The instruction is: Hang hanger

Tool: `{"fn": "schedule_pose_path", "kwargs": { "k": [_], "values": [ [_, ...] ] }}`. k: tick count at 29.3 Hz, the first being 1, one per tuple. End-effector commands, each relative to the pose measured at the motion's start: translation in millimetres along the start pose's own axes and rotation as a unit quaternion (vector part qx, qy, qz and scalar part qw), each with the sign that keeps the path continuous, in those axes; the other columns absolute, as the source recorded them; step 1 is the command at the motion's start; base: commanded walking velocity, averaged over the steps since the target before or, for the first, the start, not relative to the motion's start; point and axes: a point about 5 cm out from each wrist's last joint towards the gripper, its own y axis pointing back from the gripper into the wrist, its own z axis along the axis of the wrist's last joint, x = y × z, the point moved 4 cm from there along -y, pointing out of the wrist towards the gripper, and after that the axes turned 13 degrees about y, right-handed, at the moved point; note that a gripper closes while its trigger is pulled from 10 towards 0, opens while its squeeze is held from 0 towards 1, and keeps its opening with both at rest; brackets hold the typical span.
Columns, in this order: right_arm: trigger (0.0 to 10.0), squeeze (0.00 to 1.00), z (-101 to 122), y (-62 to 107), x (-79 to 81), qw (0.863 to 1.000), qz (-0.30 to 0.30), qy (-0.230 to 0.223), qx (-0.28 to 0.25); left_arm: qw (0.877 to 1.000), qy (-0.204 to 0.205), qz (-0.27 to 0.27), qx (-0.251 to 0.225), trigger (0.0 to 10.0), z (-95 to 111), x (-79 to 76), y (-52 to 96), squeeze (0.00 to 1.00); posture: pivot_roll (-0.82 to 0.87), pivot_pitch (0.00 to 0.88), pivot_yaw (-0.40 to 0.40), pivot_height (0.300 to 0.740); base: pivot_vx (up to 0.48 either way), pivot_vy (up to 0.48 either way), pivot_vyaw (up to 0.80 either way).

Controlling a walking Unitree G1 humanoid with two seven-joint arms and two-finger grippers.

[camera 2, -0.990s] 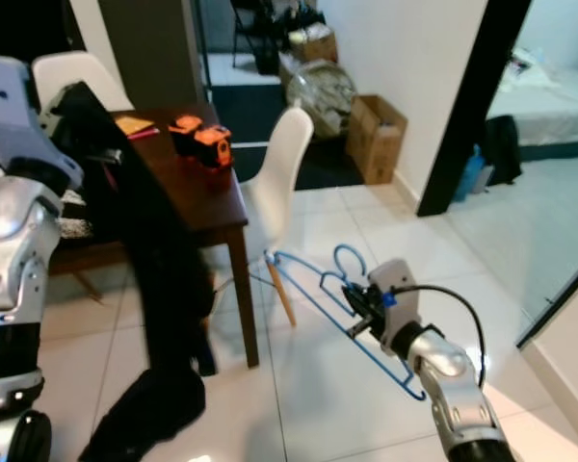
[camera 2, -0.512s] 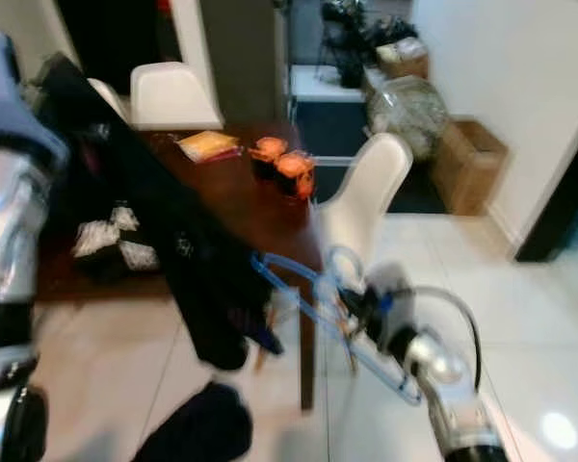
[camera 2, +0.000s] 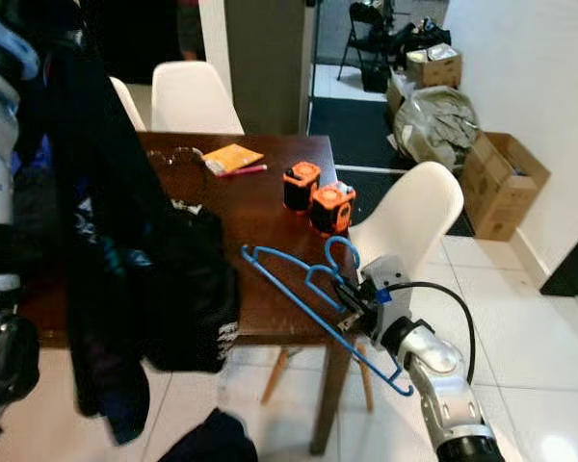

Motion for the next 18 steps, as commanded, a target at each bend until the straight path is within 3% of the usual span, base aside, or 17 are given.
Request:
{"fn": "schedule_pose_path", "kwargs": {
  "k": [1, 5, 7, 11, 12, 13, 15, 16, 17, 18],
  "values": [
    [10.0, 0.0, -6.4, 4.2, -3.4, 1.0, -0.01, -0.011, 0.014, 0.999, 0.007, -0.018, -0.026, 10.0, 12.8, -7.0, -5.5, 0.0, 0.01, 0.0, -0.016, 0.74, 0.48, 0.0, 0.0],
    [10.0, 0.0, -7.0, 4.4, -4.3, 1.0, -0.012, -0.013, 0.015, 0.998, -0.003, -0.022, -0.054, 10.0, 29.2, -9.0, -15.3, 0.0, 0.01, 0.0, -0.017, 0.74, 0.48, 0.0, 0.0],
    [10.0, 0.0, -7.2, 4.6, -5.0, 1.0, -0.014, -0.014, 0.016, 0.996, -0.027, 0.005, -0.087, 10.0, 48.3, 2.6, -22.8, 0.0, 0.01, 0.0, -0.018, 0.74, 0.48, 0.0, 0.0],
    [10.0, 0.0, -7.3, 4.7, -5.1, 1.0, -0.015, -0.014, 0.017, 0.995, -0.028, 0.018, -0.089, 10.0, 50.0, 7.7, -23.6, 0.0, 0.01, 0.0, -0.018, 0.74, 0.461, 0.0, 0.0],
    [10.0, 0.0, -7.4, 4.7, -5.3, 1.0, -0.015, -0.014, 0.017, 0.997, -0.01, 0.017, -0.07, 10.0, 39.4, 7.4, -22.8, 0.0, 0.02, 0.0, -0.017, 0.74, 0.0, 0.0, 0.0],
    [10.0, 0.0, -7.4, 4.6, -5.4, 1.0, -0.015, -0.014, 0.017, 1.0, 0.011, -0.009, -0.023, 10.0, 12.2, -3.1, -16.6, 0.0, 0.02, 0.0, -0.018, 0.74, 0.0, 0.0, 0.0],
    [10.0, 0.0, -7.4, 4.6, -5.4, 1.0, -0.015, -0.014, 0.017, 1.0, 0.011, -0.009, -0.023, 10.0, 12.2, -3.1, -16.6, 0.0, 0.02, 0.0, -0.018, 0.74, 0.0, 0.0, 0.0],
    [10.0, 0.0, -7.5, 4.7, -5.4, 1.0, -0.014, -0.014, 0.018, 0.999, 0.026, -0.038, 0.024, 10.0, -14.9, -15.6, -6.8, 0.0, 0.02, 0.0, -0.018, 0.74, 0.0, 0.0, 0.0],
    [10.0, 0.0, -7.5, 4.7, -5.4, 1.0, -0.014, -0.014, 0.018, 0.999, 0.026, -0.038, 0.024, 10.0, -14.9, -15.6, -6.8, 0.0, 0.02, 0.0, -0.018, 0.74, 0.0, 0.0, 0.0],
    [10.0, 0.0, -7.3, 5.3, -5.5, 1.0, -0.014, -0.014, 0.018, 0.994, 0.043, -0.064, 0.081, 10.0, -48.3, -28.1, 11.0, 0.0, 0.01, 0.004, -0.02, 0.74, 0.0, 0.0, 0.0]
  ]
}}
